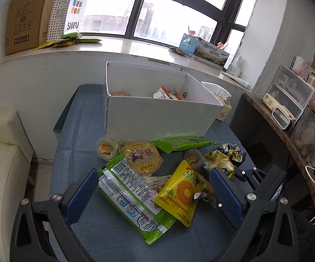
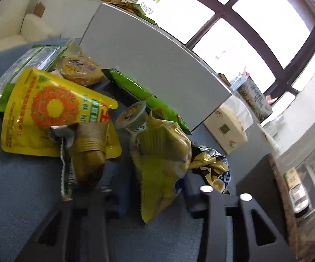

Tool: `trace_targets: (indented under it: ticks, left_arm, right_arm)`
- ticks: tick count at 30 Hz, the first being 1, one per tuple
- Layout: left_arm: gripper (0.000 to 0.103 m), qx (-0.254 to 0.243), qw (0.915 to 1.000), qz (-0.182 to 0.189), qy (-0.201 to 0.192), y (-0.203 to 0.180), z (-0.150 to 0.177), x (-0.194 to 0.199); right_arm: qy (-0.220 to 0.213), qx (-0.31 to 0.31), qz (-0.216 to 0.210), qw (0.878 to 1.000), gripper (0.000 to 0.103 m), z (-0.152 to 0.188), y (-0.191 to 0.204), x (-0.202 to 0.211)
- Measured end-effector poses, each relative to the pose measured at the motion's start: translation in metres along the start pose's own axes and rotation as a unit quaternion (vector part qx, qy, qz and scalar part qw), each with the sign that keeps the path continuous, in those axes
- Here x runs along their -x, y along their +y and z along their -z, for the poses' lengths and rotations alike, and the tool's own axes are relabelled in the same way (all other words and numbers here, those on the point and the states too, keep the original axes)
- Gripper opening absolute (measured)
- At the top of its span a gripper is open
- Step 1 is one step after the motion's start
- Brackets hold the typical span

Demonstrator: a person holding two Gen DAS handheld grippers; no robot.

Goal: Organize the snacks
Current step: 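Grasp the yellow chip bag with the right gripper, then grasp the dark blue chip bag with the left gripper while the right carries its bag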

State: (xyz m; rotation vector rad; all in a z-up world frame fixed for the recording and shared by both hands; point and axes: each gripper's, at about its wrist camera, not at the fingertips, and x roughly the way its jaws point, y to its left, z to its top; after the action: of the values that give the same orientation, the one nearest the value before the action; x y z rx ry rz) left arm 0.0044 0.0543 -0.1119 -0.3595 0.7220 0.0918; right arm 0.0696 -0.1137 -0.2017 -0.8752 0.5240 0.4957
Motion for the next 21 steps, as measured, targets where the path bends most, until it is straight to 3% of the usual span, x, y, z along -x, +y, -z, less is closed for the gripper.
trace_targets:
  ticks: [4,6,8,11,14,19,21]
  left_arm:
    - [0.103,0.004,1.0000,0.003,0.000,0.002,-0.001,0.000]
    - [0.103,-0.003,1.0000,0.009,0.002,-0.001,-0.001,0.000]
    - [0.103,-0.017,0.9996,0.021,0.004,-0.007,-0.003,-0.002]
    - [0.103,-0.053,0.9973,0.046,0.019,-0.024,-0.006,-0.014]
    - [0.103,-0.107,0.9898,0.088,0.036,-0.054,-0.008,-0.030]
    - [0.103,-0.189,0.9670,0.145,0.090,-0.126,-0.013,-0.081]
    - [0.103,-0.206,0.9610,0.144,0.116,-0.151,-0.016,-0.109]
  right_arm:
    - [-0.001,-0.089,-0.044,0.995,0.026,0.001,-0.031,0.007]
    - [-0.004,-0.145,-0.087,0.985,0.026,0.003,-0.052,0.018]
    - [-0.005,-0.240,-0.169,0.956,0.026,0.010,-0.083,0.026]
    - [-0.027,-0.315,-0.235,0.919,0.025,0.021,-0.122,0.044]
    - [-0.052,-0.360,-0.260,0.894,0.025,0.031,-0.153,0.065]
    - [-0.057,-0.409,-0.231,0.881,0.025,0.057,-0.197,0.086]
    - [-0.054,-0.427,-0.217,0.876,0.025,0.069,-0.209,0.092]
